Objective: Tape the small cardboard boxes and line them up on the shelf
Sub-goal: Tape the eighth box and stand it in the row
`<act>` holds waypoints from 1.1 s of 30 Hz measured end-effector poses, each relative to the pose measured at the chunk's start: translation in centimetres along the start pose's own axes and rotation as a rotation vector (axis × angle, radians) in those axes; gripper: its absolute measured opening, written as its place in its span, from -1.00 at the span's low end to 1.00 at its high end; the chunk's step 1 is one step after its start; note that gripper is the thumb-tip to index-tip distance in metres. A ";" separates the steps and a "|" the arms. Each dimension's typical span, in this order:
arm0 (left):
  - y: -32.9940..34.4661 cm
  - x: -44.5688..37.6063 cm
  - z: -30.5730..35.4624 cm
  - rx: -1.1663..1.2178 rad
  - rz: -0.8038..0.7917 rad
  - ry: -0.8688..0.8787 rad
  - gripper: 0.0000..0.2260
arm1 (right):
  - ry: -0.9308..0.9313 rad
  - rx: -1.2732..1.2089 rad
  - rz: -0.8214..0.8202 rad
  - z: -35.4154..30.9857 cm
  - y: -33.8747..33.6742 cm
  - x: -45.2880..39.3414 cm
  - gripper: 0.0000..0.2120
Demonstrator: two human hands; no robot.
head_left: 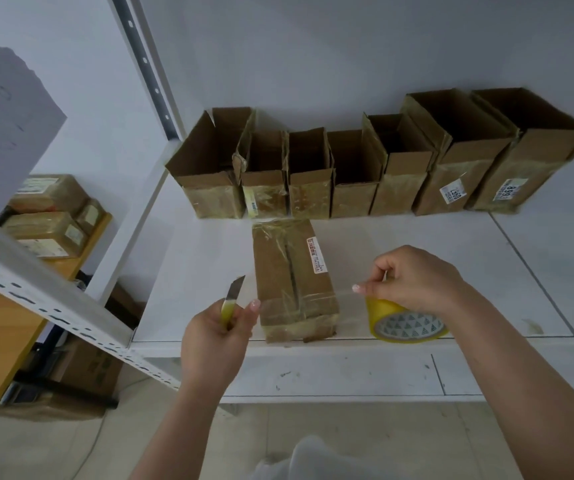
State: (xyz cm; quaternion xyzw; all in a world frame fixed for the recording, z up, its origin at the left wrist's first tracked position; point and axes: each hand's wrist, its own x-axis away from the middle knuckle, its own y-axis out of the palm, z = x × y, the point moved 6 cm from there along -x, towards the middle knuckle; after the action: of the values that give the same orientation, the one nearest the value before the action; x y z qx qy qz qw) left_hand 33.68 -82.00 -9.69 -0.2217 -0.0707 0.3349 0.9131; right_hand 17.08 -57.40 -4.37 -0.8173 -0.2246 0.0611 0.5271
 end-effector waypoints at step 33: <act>1.4 -1.2 1.7 0.193 -0.132 0.034 -0.66 | 0.053 0.250 -0.093 0.1 4.7 -1.2 -0.66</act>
State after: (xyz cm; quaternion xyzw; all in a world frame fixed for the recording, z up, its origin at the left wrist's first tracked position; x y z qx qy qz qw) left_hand 31.47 -81.17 -8.74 -0.1335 -0.0370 0.2753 0.9513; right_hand 17.42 -59.45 -8.77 -0.7354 -0.2389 0.0426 0.6327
